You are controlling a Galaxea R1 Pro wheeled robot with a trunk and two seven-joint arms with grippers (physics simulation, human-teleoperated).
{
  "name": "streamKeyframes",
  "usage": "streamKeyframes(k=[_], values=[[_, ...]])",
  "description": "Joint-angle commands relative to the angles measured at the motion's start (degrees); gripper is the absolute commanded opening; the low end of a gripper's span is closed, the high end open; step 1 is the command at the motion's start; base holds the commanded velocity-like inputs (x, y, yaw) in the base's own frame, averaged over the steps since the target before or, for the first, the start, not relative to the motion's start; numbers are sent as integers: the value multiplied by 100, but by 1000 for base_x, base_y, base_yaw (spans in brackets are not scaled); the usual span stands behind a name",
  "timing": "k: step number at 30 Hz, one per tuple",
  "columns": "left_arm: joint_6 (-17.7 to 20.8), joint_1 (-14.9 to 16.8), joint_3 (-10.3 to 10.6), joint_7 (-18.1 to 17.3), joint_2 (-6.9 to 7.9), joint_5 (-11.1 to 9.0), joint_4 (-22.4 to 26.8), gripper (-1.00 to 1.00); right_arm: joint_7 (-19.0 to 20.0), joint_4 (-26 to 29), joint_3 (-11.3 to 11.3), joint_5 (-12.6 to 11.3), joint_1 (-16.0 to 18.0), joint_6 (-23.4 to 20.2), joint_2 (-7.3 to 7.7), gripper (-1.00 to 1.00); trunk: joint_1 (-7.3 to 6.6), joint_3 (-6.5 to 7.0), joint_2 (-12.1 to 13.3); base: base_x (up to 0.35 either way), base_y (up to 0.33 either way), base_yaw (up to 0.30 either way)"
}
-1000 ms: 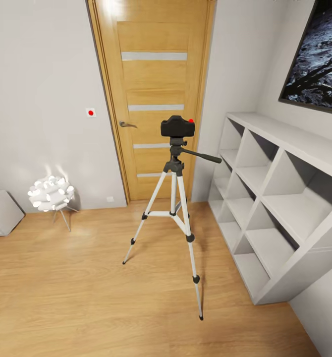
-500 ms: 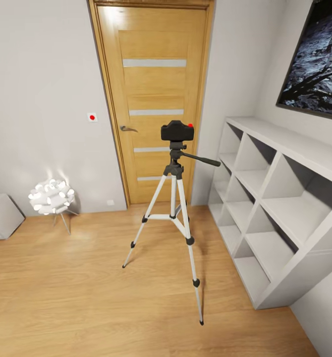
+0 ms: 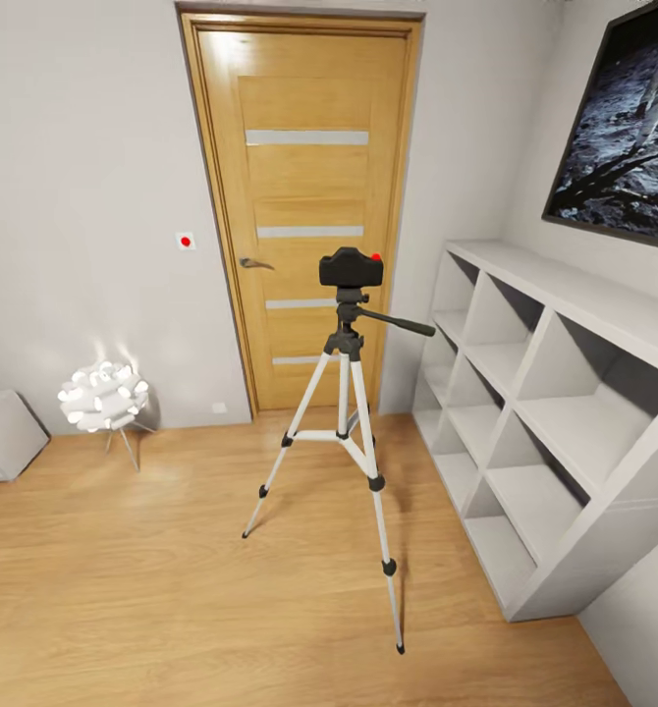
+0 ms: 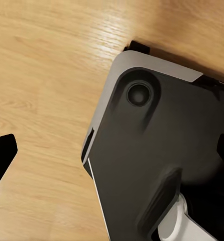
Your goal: Attach the digital camera to the camera tripod in the bedroom.
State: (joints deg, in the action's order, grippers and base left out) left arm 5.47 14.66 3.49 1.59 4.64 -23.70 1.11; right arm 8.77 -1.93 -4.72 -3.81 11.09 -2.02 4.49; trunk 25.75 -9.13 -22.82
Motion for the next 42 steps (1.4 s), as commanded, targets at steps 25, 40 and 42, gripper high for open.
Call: streamKeyframes(k=[25,40,42], values=[[33,1,37,17,2,-47,12,100,-103,-1,-47,-27,8,6,0,100,3,219,-10,0,0,0],[33,1,37,17,2,-47,12,100,-317,1,-38,-41,8,248,-32,100,3,358,-10,0,0,0],[33,1,37,17,2,-47,12,100,-323,-1,-38,-46,8,282,-33,100,3,376,-10,0,0,0]])
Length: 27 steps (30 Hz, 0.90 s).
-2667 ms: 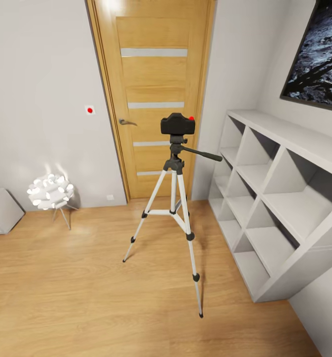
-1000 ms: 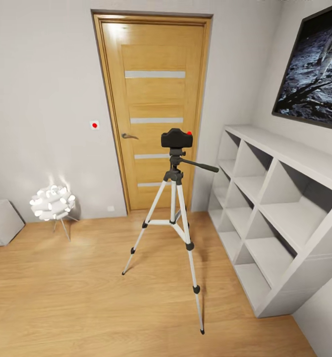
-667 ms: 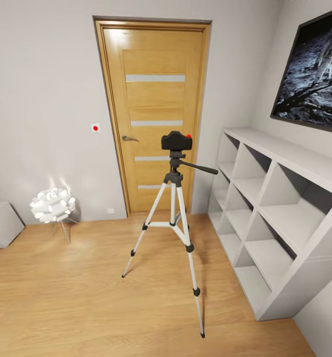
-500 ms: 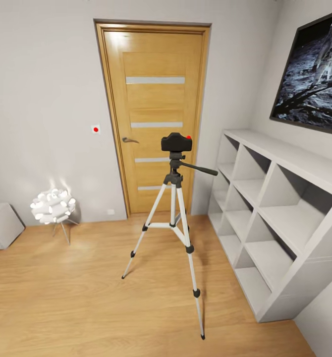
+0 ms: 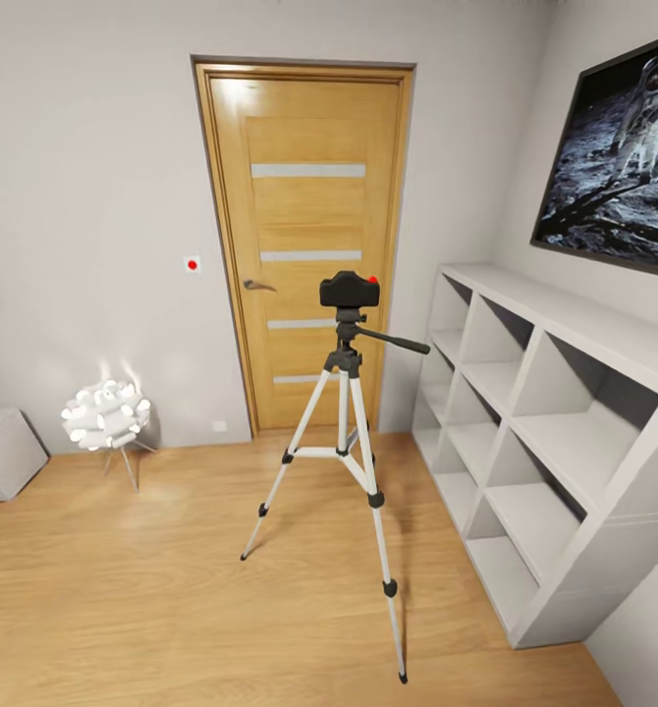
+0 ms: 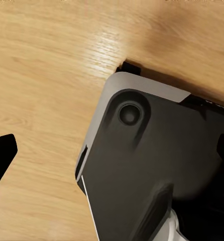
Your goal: Attach the digital camera to the camera tripod in the bedroom.
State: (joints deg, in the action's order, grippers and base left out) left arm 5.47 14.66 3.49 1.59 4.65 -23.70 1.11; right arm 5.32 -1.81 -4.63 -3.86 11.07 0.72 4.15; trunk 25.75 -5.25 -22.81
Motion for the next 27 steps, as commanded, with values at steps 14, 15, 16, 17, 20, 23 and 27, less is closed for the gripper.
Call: streamKeyframes(k=[14,15,16,17,20,23,27], values=[[33,2,24,17,-7,-66,24,100,13,-21,-2,-162,5,145,-2,100,3,118,-11,0,0,0],[33,2,19,17,-9,-67,25,100,13,-21,1,-203,4,162,-2,100,3,127,-11,0,0,0],[33,2,18,17,-10,-70,24,100,13,-21,4,-247,1,178,-2,100,3,136,-11,0,0,0],[33,2,16,17,-12,-73,22,100,13,-21,6,-289,-2,195,-2,100,3,146,-11,0,0,0],[35,2,17,17,-23,-91,-15,100,13,-21,9,-379,-33,237,-2,100,3,173,-11,0,0,0],[40,2,20,17,-40,-108,-58,100,13,-21,7,-426,-95,283,-6,100,3,201,-11,0,0,0],[51,-39,26,13,-48,-119,-94,100,-3,-21,7,-459,-183,436,-5,100,3,238,-11,0,0,0]])
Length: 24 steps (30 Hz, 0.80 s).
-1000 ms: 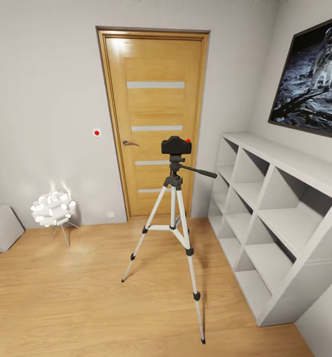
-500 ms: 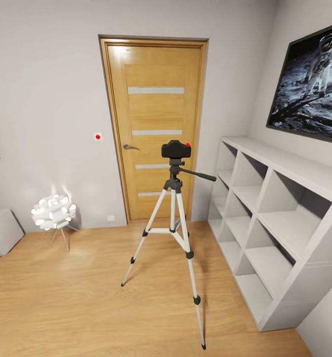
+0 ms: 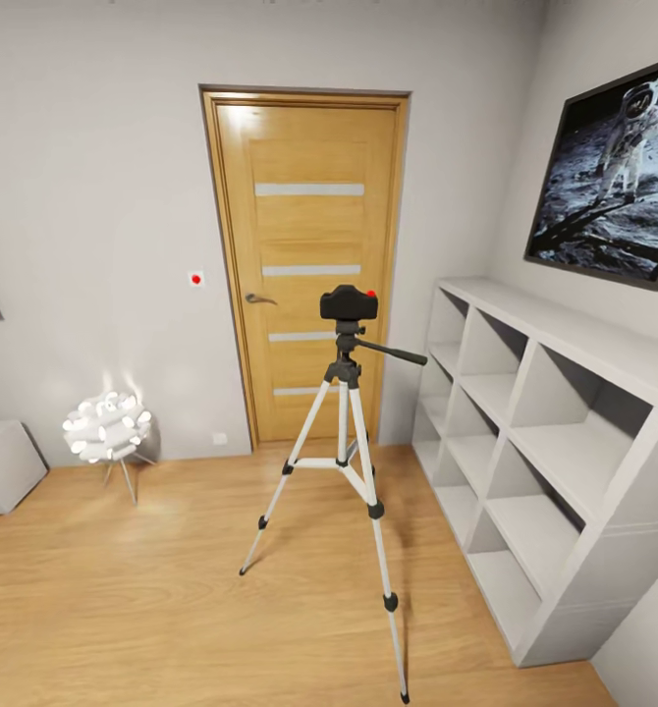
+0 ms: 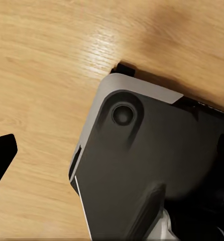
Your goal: Attach the digital camera to the camera tripod in the bedroom.
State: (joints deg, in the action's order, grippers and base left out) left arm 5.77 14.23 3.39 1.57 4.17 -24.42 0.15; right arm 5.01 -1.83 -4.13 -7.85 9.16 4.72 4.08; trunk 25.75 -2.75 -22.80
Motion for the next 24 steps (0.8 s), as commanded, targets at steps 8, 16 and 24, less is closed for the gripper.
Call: streamKeyframes(k=[8,16,24], values=[[13,-61,47,-4,-11,-14,-14,100,-139,-19,-44,-62,-47,202,-4,100,4,62,-12,0,0,0],[7,-68,48,-8,-9,-3,-15,100,-180,-19,-47,-54,-54,209,3,100,4,136,-12,0,0,0],[4,-69,53,-8,22,1,-12,100,-184,-19,-52,-50,-54,202,4,100,4,210,-12,0,0,0]])
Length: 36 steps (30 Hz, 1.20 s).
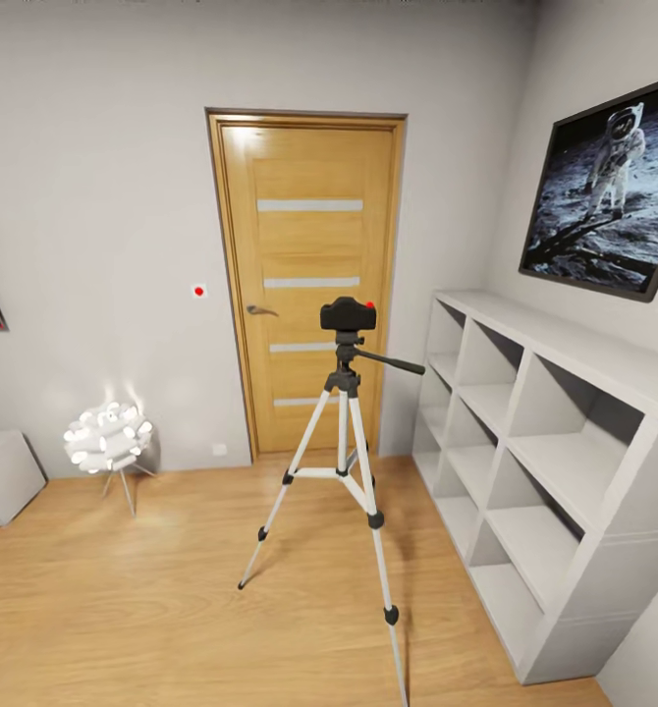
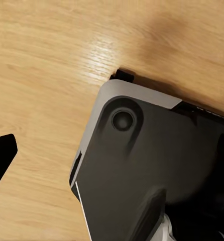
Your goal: Attach the digital camera to the camera tripod in the bedroom.
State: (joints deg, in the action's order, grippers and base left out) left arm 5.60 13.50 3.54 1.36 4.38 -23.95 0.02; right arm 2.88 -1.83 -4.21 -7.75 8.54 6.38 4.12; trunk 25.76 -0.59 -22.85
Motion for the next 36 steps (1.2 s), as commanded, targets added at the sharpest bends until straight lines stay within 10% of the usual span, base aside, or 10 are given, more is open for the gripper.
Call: streamKeyframes(k=[1,36], values=[[19,3,39,15,2,-43,2,100,29,-20,-44,-60,7,34,1,100,3,3,-7,0,0,0],[-726,3,30,39,7,-27,104,100,28,-15,-45,-60,7,30,1,100,3,326,-7,0,0,0]])
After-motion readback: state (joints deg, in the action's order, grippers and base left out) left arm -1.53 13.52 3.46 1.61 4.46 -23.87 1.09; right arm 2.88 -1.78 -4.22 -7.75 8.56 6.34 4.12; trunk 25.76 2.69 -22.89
